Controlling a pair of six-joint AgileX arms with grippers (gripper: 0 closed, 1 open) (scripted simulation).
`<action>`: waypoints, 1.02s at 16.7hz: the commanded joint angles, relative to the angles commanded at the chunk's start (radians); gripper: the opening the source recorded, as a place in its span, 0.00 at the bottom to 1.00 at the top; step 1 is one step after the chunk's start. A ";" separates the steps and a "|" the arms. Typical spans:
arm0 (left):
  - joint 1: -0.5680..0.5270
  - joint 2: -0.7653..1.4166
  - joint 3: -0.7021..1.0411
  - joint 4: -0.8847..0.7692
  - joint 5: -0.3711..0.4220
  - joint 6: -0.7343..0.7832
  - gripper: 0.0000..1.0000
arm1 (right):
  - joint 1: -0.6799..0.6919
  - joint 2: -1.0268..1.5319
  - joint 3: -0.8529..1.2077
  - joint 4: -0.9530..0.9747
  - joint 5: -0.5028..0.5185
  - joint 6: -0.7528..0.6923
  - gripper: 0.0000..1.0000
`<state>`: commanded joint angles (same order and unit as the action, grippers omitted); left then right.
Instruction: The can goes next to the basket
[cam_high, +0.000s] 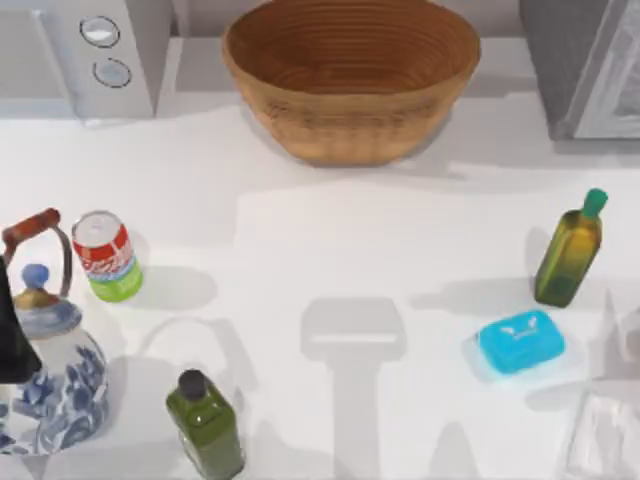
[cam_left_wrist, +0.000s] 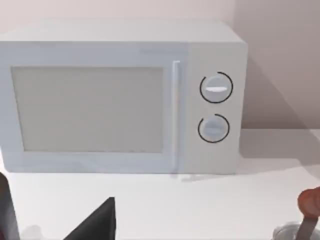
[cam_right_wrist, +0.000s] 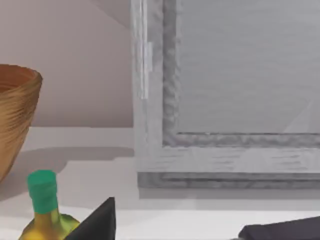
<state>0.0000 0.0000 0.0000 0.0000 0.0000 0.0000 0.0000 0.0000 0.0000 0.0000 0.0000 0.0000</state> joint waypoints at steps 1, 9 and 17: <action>0.000 0.000 0.000 0.000 0.000 0.000 1.00 | 0.000 0.000 0.000 0.000 0.000 0.000 1.00; -0.083 0.279 0.289 -0.261 0.007 0.082 1.00 | 0.000 0.000 0.000 0.000 0.000 0.000 1.00; -0.202 1.082 0.998 -0.794 0.018 0.305 1.00 | 0.000 0.000 0.000 0.000 0.000 0.000 1.00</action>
<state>-0.2022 1.0823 0.9984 -0.7945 0.0179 0.3053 0.0000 0.0000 0.0000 0.0000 0.0000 0.0000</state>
